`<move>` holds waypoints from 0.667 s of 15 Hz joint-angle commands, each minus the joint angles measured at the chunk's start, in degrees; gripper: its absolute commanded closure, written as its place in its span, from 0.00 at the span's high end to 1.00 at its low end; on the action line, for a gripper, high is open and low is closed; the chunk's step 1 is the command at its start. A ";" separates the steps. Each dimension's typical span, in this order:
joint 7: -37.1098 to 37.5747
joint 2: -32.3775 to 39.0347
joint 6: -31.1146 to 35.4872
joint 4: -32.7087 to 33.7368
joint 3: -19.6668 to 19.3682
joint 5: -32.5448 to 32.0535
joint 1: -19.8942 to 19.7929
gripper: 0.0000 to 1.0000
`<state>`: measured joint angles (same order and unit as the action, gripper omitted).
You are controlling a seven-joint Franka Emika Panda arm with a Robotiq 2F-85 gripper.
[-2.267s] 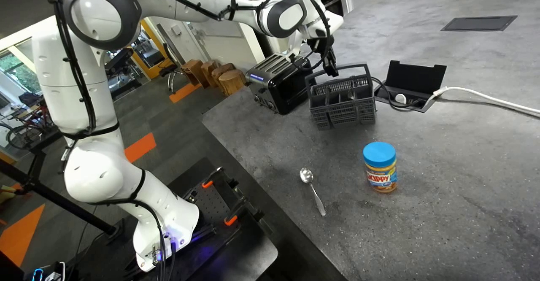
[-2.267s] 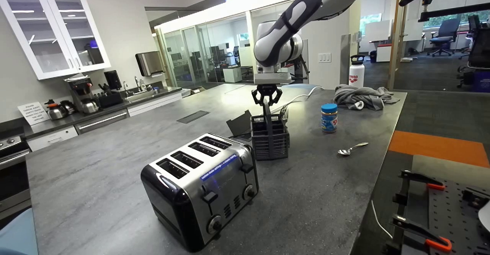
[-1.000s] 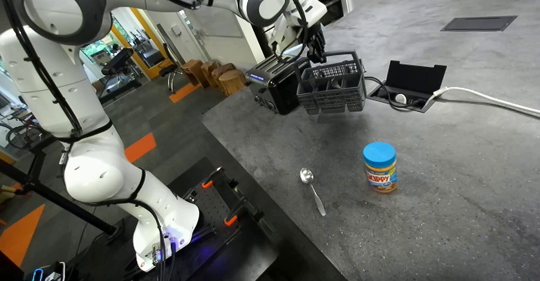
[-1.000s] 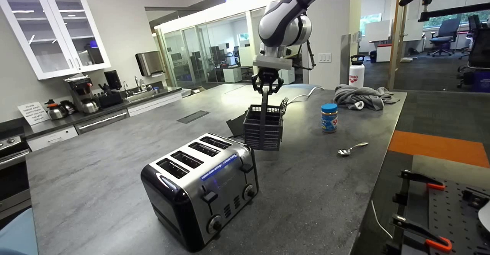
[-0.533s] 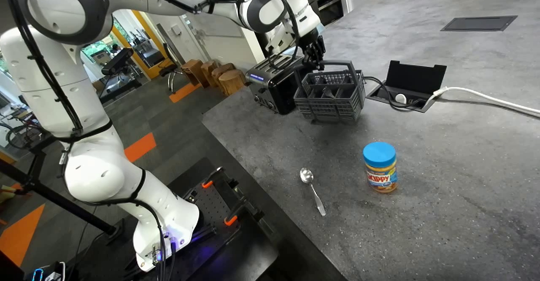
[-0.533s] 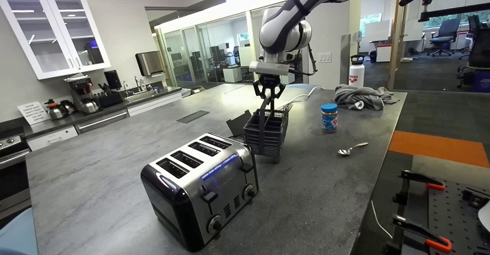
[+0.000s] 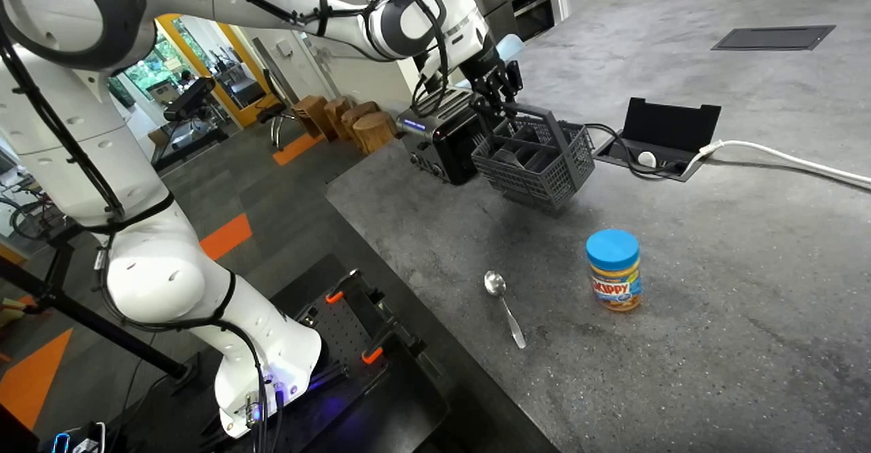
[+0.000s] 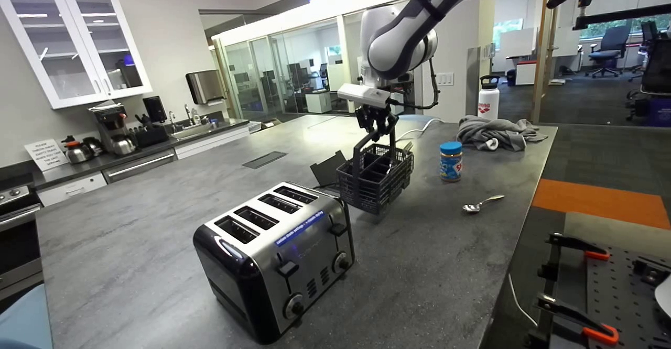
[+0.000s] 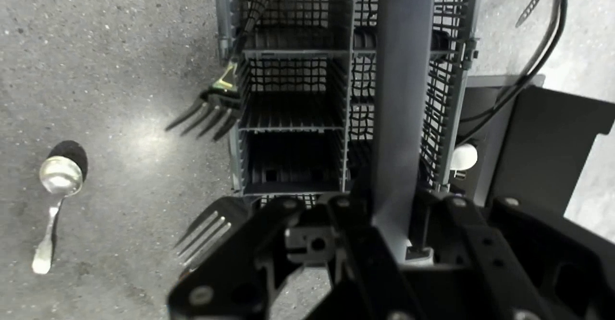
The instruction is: Pick up the grey cutlery holder then set it back down on the countertop
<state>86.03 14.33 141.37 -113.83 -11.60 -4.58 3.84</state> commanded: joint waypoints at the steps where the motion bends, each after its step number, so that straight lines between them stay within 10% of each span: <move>1: 11.41 -7.61 3.07 -7.05 -0.69 -3.96 -0.04 0.03; 10: 15.63 -8.75 6.57 -9.78 1.47 -5.81 -2.97 0.03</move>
<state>101.72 5.59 148.04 -123.71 -11.97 -10.26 2.76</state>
